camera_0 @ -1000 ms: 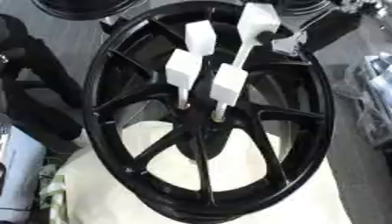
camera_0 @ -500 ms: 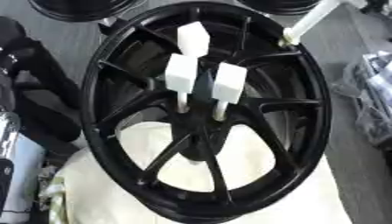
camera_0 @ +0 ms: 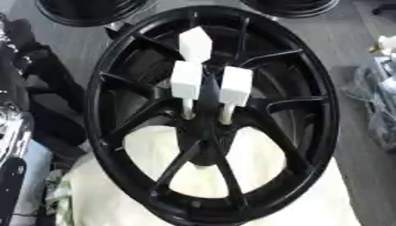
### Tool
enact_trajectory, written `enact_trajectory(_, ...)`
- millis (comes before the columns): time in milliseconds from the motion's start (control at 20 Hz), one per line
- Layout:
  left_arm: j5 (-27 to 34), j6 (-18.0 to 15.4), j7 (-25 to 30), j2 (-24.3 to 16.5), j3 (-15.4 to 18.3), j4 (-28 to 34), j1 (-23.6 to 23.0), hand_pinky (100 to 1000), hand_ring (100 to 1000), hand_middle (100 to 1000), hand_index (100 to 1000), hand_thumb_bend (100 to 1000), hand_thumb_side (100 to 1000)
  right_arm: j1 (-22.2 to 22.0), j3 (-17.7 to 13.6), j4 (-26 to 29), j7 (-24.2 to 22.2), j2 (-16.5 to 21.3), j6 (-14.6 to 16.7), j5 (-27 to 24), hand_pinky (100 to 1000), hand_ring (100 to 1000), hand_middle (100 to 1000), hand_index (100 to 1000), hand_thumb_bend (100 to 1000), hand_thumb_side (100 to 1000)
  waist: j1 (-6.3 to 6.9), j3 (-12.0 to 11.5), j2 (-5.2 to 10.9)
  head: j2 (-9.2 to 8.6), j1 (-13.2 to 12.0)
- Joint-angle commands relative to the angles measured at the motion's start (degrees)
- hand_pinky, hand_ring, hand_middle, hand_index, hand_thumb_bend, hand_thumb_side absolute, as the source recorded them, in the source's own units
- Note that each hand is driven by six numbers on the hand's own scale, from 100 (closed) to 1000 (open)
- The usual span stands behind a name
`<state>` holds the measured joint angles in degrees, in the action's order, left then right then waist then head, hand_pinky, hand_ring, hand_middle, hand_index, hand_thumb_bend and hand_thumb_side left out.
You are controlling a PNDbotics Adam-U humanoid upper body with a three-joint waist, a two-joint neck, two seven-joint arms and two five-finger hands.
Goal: Pull the pin out of the wheel hub.
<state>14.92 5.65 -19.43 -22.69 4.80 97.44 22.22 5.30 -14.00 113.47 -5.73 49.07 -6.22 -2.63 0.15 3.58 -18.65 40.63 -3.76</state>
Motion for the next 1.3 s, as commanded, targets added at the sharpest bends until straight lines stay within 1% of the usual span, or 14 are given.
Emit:
enact_trajectory(50, -0.16, -0.09, -0.18, -1.65, 0.61, 0.95, 0.41, 678, 850, 732, 718, 110, 856, -2.68, -2.35, 1.13, -0.12, -4.09, 0.55, 8.01, 827, 764, 633, 779, 100, 116, 0.11, 0.14, 0.75, -0.75, -0.50)
enact_trajectory(100, -0.16, -0.08, -0.14, -1.59, 0.58, 0.95, 0.44, 678, 850, 732, 718, 110, 856, -3.63, -2.48, 1.12, -1.11, -5.68, 0.51, 10.15, 846, 791, 686, 823, 100, 100, 0.20, 0.13, 0.72, -0.73, -0.51)
enact_trajectory(150, -0.17, -0.05, -0.08, -1.54, 0.55, 0.95, 0.46, 678, 850, 732, 719, 110, 856, -4.38, -2.55, 0.90, -2.12, -7.06, 0.36, 11.85, 862, 817, 729, 856, 100, 125, 0.27, 0.10, 0.70, -0.73, -0.42)
enact_trajectory(250, -0.21, 0.03, 0.05, -1.48, 0.52, 0.90, 0.48, 679, 851, 732, 719, 110, 858, -5.32, -2.68, -0.46, -3.65, -9.08, 0.17, 13.85, 891, 859, 806, 922, 100, 122, 0.35, 0.02, 0.65, -0.78, -0.34)
enact_trajectory(350, -0.26, 0.08, 0.15, -1.45, 0.53, 0.89, 0.50, 680, 851, 733, 719, 110, 858, -5.76, -2.77, -2.46, -4.57, -10.16, 0.16, 14.39, 898, 870, 834, 947, 100, 112, 0.35, -0.04, 0.63, -0.77, -0.33)
enact_trajectory(450, -0.27, 0.08, 0.19, -1.41, 0.54, 0.91, 0.55, 680, 851, 733, 720, 111, 858, -5.86, -2.88, -4.33, -5.33, -10.68, 0.48, 14.30, 897, 872, 840, 952, 100, 113, 0.33, -0.10, 0.63, -0.73, -0.42)
enact_trajectory(500, -0.27, 0.07, 0.19, -1.39, 0.56, 0.91, 0.57, 680, 851, 733, 720, 111, 858, -5.82, -2.99, -4.98, -5.48, -10.83, 0.69, 14.24, 897, 873, 841, 954, 100, 135, 0.32, -0.12, 0.65, -0.69, -0.46)
enact_trajectory(650, -0.22, 0.07, 0.23, -1.38, 0.53, 0.90, 0.57, 681, 852, 734, 721, 112, 858, -5.53, -3.30, -5.91, -5.25, -11.03, 1.16, 13.63, 896, 872, 844, 956, 100, 152, 0.27, -0.11, 0.70, -0.62, -0.51)
enact_trajectory(800, -0.22, 0.09, 0.31, -1.40, 0.47, 0.86, 0.56, 682, 853, 735, 721, 112, 858, -5.36, -3.40, -5.82, -4.70, -10.92, 1.19, 13.15, 895, 873, 848, 955, 100, 100, 0.21, -0.05, 0.79, -0.56, -0.55)
enact_trajectory(850, -0.22, 0.09, 0.33, -1.41, 0.45, 0.85, 0.56, 682, 853, 735, 721, 112, 858, -5.32, -3.40, -5.86, -4.48, -10.83, 0.97, 13.07, 894, 871, 846, 953, 100, 100, 0.19, -0.03, 0.82, -0.56, -0.53)
enact_trajectory(1000, -0.20, 0.09, 0.41, -1.41, 0.40, 0.84, 0.57, 683, 853, 735, 722, 111, 858, -5.13, -3.23, -6.01, -3.84, -10.68, 0.19, 12.90, 896, 875, 848, 949, 100, 165, 0.17, 0.00, 0.88, -0.61, -0.52)
enact_trajectory(1100, -0.19, 0.11, 0.49, -1.43, 0.33, 0.80, 0.55, 683, 854, 735, 722, 111, 858, -5.00, -3.12, -6.18, -3.44, -10.64, -0.43, 12.88, 896, 875, 844, 944, 100, 189, 0.18, 0.02, 0.89, -0.62, -0.46)
enact_trajectory(1250, -0.21, 0.13, 0.62, -1.47, 0.25, 0.76, 0.51, 684, 854, 736, 723, 111, 859, -4.79, -2.94, -6.55, -2.74, -10.69, -1.44, 12.33, 887, 862, 829, 931, 100, 163, 0.20, 0.07, 0.88, -0.66, -0.43)
enact_trajectory(1300, -0.21, 0.14, 0.64, -1.49, 0.24, 0.74, 0.48, 684, 854, 736, 723, 111, 859, -4.66, -2.96, -6.63, -2.15, -10.73, -1.99, 11.88, 879, 852, 819, 924, 100, 132, 0.21, 0.09, 0.88, -0.65, -0.43)
